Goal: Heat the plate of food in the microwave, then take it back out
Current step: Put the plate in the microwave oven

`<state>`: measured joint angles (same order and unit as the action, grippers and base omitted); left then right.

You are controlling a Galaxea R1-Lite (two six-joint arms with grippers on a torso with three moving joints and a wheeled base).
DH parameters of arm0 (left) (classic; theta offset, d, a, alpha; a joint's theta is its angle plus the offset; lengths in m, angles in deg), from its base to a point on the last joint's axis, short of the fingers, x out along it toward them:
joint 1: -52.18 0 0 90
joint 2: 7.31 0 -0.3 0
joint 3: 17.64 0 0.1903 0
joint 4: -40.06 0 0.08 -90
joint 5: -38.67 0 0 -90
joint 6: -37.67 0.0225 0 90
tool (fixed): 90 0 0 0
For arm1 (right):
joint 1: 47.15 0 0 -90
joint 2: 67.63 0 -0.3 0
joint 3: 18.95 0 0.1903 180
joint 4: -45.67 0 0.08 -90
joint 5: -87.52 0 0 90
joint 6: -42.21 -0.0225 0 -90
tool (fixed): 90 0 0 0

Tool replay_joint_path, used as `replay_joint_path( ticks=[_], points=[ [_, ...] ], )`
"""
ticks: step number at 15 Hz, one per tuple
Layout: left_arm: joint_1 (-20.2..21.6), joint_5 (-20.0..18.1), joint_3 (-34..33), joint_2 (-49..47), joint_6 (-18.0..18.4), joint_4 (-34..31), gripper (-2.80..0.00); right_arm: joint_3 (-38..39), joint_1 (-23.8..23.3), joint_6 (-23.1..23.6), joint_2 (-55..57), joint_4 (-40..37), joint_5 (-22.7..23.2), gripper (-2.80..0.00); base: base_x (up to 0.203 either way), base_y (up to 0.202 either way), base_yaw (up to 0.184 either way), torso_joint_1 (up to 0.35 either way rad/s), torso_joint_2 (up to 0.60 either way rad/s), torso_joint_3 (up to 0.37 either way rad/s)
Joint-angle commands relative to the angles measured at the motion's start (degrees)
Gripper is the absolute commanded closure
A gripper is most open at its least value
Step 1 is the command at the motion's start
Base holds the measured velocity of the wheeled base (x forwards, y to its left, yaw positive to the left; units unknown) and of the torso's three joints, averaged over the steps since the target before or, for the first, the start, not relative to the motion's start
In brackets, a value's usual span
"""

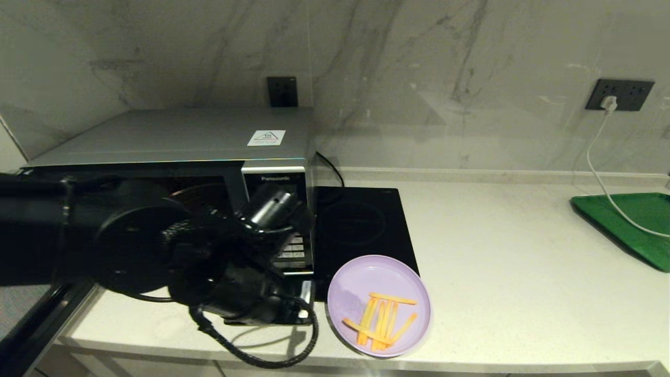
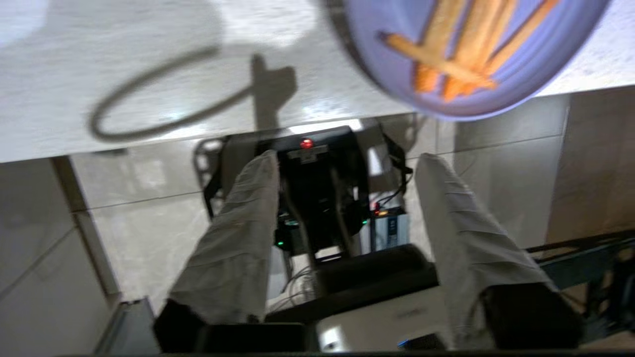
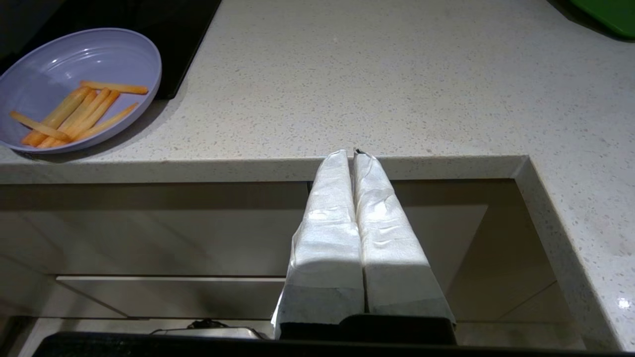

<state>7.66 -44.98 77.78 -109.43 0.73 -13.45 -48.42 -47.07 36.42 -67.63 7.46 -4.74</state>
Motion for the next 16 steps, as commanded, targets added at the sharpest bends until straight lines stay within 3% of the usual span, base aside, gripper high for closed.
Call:
replay_joint_path(
  ticks=[1,3,5,6,16],
  points=[
    [-2.8,0.9,4.4,-7.0,-2.0,-0.1,-2.80,0.0,0.0,0.0,0.1,-0.1,0.0,0.00,0.000,0.000,0.000,0.000,0.00,0.000],
    [-3.0,3.5,7.9,-11.1,-3.5,-1.2,-2.80,0.0,0.0,0.0,0.1,-0.1,0.0,0.00,0.000,0.000,0.000,0.000,0.00,0.000],
    [-3.4,8.2,11.5,-14.9,-8.1,-3.4,-2.80,0.0,0.0,0.0,0.1,-0.1,0.0,0.00,0.000,0.000,0.000,0.000,0.00,0.000],
    [-3.5,8.7,12.0,-15.2,-9.3,-3.7,-2.80,0.0,0.0,0.0,0.1,-0.1,0.0,0.00,0.000,0.000,0.000,0.000,0.00,0.000],
    [1.1,7.6,12.0,-17.7,-13.2,-2.9,-2.80,0.0,0.0,0.0,0.1,-0.1,0.0,0.00,0.000,0.000,0.000,0.000,0.00,0.000]
  ],
)
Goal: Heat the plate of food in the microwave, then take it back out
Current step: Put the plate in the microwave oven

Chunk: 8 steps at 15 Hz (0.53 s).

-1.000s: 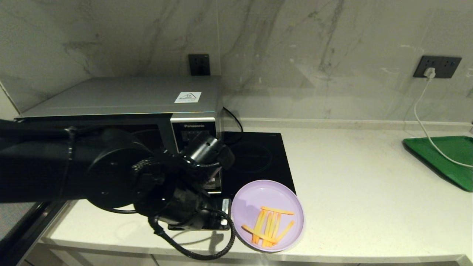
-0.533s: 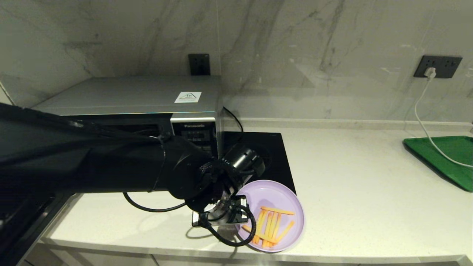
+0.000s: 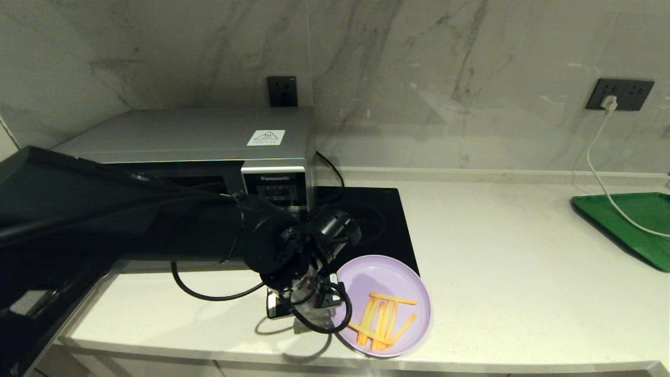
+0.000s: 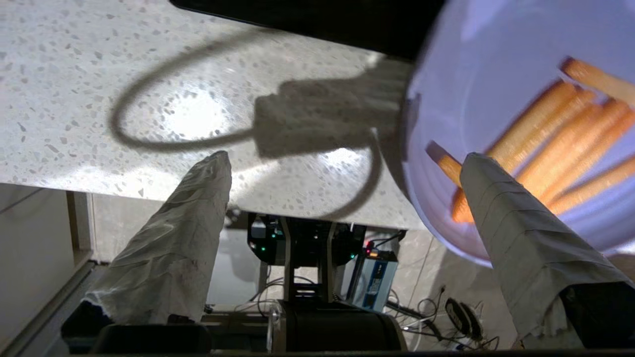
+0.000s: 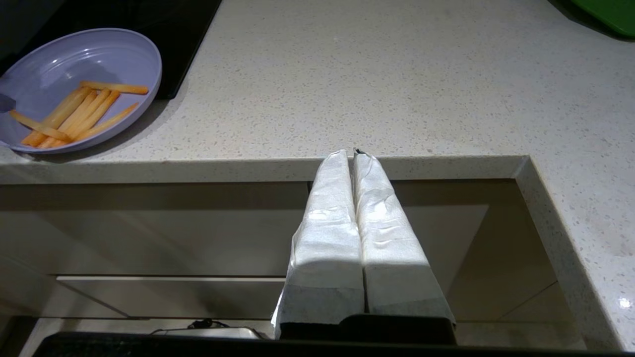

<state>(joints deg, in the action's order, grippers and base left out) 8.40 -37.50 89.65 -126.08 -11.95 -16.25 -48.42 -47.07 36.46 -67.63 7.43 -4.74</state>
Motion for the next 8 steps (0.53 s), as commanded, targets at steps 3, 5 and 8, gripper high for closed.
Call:
replay_joint_path(
  ticks=[3,5,8],
  points=[
    [-0.9,0.4,-0.3,-3.1,-1.8,2.0,-2.80,0.0,0.0,0.0,0.1,-0.1,0.0,0.00,0.000,0.000,0.000,0.000,0.00,0.000],
    [-1.7,1.1,-1.0,-3.8,-1.6,2.3,-2.80,0.0,0.0,0.0,0.1,-0.1,0.0,0.00,0.000,0.000,0.000,0.000,0.00,0.000],
    [-2.3,1.3,-1.0,-4.2,-1.4,2.4,-2.80,0.0,0.0,0.0,0.1,-0.1,-0.1,0.00,0.000,0.000,0.000,0.000,0.00,0.000]
  ],
)
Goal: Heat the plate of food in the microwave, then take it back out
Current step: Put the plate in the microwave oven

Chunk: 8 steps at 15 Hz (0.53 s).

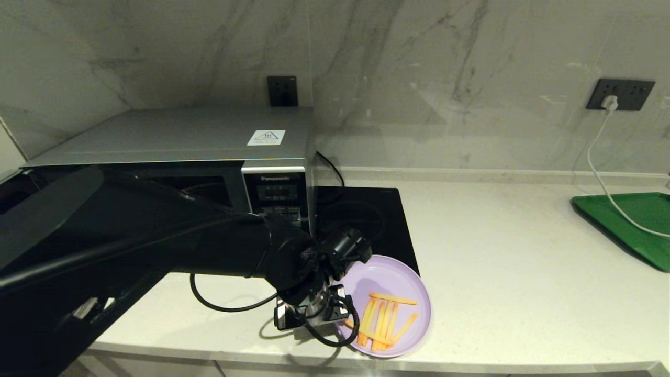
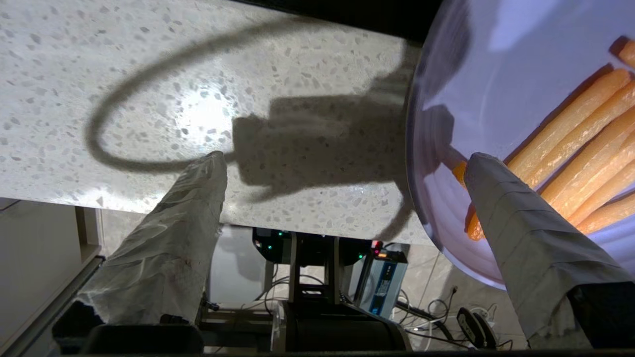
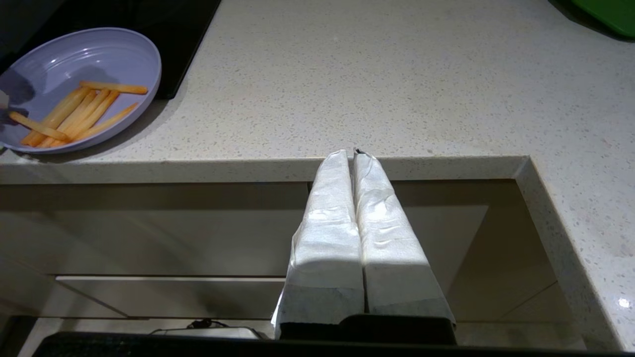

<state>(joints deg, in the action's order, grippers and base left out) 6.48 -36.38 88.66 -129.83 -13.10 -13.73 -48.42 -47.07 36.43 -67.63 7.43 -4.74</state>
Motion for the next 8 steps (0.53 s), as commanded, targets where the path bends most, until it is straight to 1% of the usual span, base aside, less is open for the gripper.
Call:
replay_joint_path(
  ticks=[1,3,6,8],
  points=[
    [-0.3,0.2,0.1,-0.9,-0.2,-0.1,-2.80,0.0,0.0,0.0,0.1,-0.1,0.0,0.00,0.000,0.000,0.000,0.000,0.00,0.000],
    [-0.4,0.3,0.2,-1.0,-0.3,0.1,-2.80,0.0,0.0,0.0,0.1,-0.1,0.0,0.00,0.000,0.000,0.000,0.000,0.00,0.000],
    [-0.1,0.5,0.0,-1.0,-0.3,2.0,-2.80,0.0,0.0,0.0,0.1,-0.1,0.0,0.00,0.000,0.000,0.000,0.000,0.00,0.000],
    [0.1,1.8,0.0,-1.7,-0.4,2.0,-2.80,0.0,0.0,0.0,0.1,-0.1,0.0,0.00,0.000,0.000,0.000,0.000,0.00,0.000]
  ],
)
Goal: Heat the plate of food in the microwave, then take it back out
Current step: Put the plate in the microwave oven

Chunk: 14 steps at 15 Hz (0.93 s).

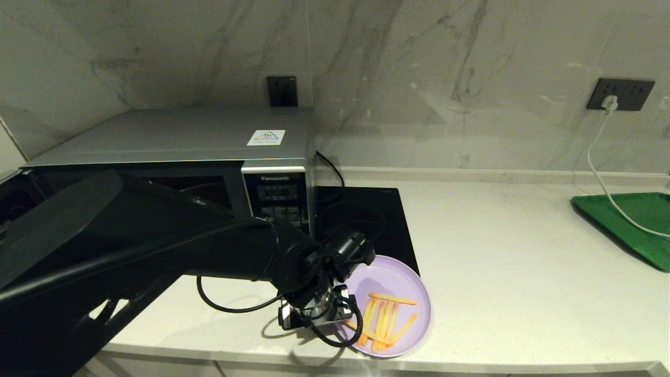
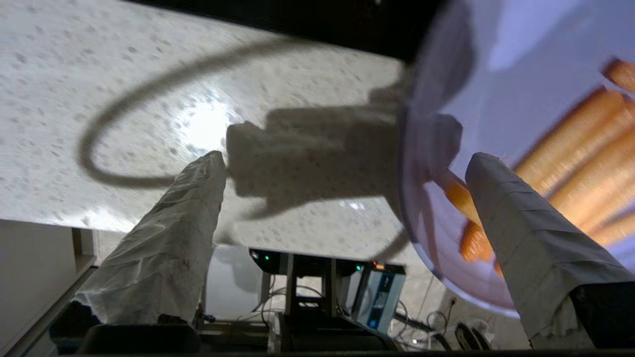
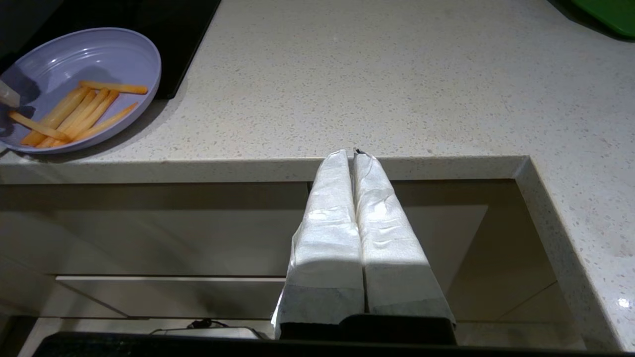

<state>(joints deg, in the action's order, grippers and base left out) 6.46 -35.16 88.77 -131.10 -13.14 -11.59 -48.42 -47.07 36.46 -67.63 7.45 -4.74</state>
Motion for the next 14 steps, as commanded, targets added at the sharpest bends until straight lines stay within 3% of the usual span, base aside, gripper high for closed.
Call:
replay_joint_path(
  ticks=[1,13,14],
  points=[
    [0.1,1.8,-0.1,-0.9,-0.5,-0.2,-2.80,0.0,0.0,0.0,0.1,-0.1,0.0,0.00,0.000,0.000,0.000,0.000,0.00,0.000],
    [0.2,2.8,0.1,-2.8,0.0,1.5,-2.80,0.0,0.0,0.0,0.1,-0.1,0.0,0.00,0.000,0.000,0.000,0.000,0.00,0.000],
    [0.1,2.9,-0.1,-3.1,0.0,1.5,-1.29,0.0,0.0,0.0,0.1,-0.1,0.0,0.00,0.000,0.000,0.000,0.000,0.00,0.000]
  ],
)
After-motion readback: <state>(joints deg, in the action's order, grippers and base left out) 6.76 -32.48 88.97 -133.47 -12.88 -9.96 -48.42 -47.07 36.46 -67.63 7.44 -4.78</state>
